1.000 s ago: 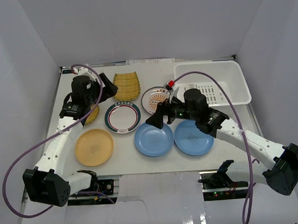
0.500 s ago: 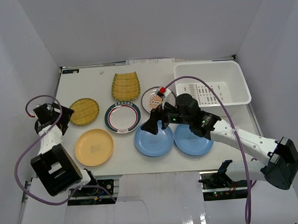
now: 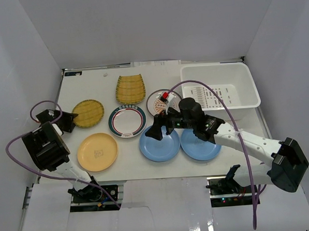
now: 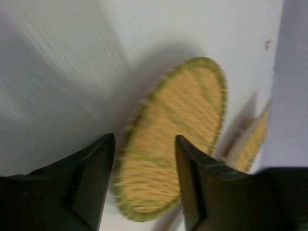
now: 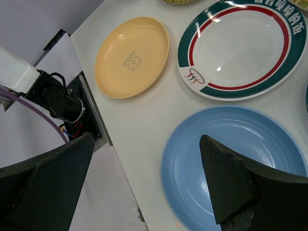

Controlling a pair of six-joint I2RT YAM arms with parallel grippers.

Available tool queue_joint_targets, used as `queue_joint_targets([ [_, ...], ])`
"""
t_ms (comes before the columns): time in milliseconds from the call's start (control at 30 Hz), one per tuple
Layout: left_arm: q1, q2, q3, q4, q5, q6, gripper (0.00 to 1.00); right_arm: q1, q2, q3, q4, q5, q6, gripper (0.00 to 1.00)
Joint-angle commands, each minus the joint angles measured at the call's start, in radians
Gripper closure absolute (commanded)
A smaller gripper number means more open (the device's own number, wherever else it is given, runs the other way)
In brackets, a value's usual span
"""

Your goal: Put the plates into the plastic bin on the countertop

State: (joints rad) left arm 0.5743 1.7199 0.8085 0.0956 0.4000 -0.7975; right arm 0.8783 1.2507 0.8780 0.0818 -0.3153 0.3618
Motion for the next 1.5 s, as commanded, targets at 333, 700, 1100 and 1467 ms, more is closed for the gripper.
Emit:
queue_joint_targets([
  [333, -0.011, -0.083, -0.094, 0.216, 0.094, -0.103, 1.00, 0.005, 0.079, 0.091, 0.064, 0.025, 0.023, 0.00],
  [700, -0.198, -0.505, -0.123, 0.302, 0.240, -0.225, 1.00, -0.063, 0.239, 0.343, 0.064, -0.057, 0.127, 0.07],
  [1100, -0.524, -0.579, -0.144, 0.431, 0.421, -0.310, 1.00, -0.338, 0.234, 0.334, 0.032, -0.078, 0.220, 0.10],
  [1467, -0.666, -0.481, -0.083, 0.471, 0.451, -0.315, 0.99, -0.378, 0.220, 0.216, 0.214, -0.274, 0.319, 0.78],
])
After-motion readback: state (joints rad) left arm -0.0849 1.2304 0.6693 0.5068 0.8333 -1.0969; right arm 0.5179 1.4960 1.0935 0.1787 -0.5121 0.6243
